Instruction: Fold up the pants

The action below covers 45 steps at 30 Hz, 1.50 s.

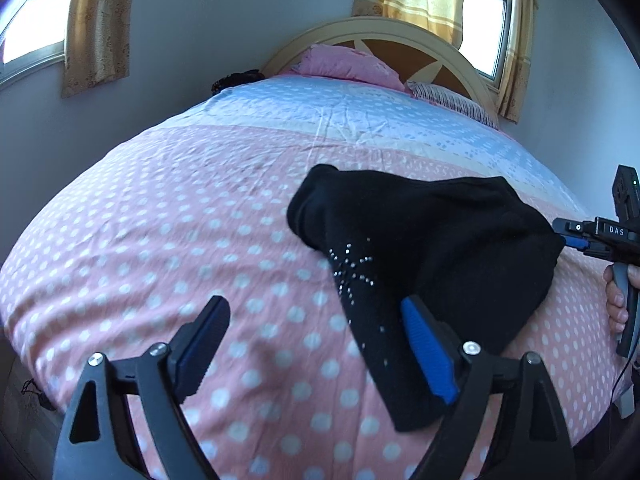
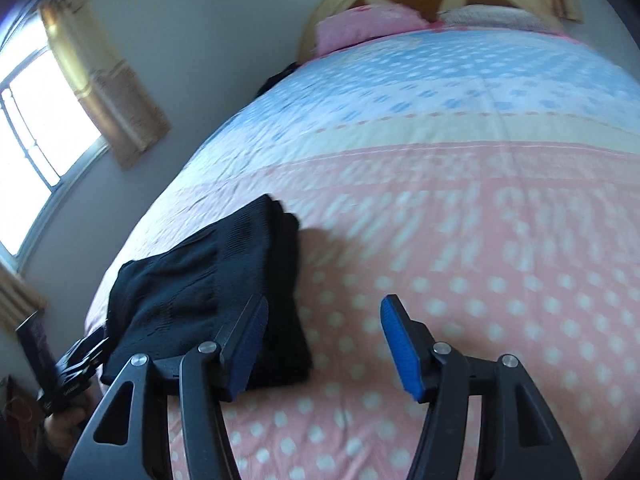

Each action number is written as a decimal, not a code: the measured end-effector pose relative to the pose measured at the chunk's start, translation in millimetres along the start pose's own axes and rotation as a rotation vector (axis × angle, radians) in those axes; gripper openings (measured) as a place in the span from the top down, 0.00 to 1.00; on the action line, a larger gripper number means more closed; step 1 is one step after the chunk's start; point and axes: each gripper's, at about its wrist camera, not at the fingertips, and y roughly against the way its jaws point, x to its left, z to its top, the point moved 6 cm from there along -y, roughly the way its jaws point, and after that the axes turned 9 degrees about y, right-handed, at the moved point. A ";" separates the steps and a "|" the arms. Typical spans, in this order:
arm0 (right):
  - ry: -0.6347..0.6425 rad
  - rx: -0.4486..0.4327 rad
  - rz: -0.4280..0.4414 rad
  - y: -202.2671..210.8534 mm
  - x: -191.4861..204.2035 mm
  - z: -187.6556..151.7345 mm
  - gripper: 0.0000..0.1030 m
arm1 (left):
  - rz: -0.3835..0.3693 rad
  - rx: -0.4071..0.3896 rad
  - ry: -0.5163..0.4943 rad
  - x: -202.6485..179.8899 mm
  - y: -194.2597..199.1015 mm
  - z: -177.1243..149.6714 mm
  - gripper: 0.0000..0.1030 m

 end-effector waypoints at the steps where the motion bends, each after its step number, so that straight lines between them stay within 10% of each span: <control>1: 0.001 -0.008 -0.020 7.4 0.7 -1.0 0.41 | 0.012 -0.005 -0.008 0.3 6.8 0.2 0.13; 21: 0.279 -0.222 -0.101 149.2 116.1 -25.3 0.35 | -0.047 -0.212 -0.021 -46.1 104.2 41.0 0.04; 45: 0.325 -0.258 -0.091 164.9 132.5 -33.1 0.35 | -0.033 -0.223 -0.030 -55.2 108.6 36.0 0.04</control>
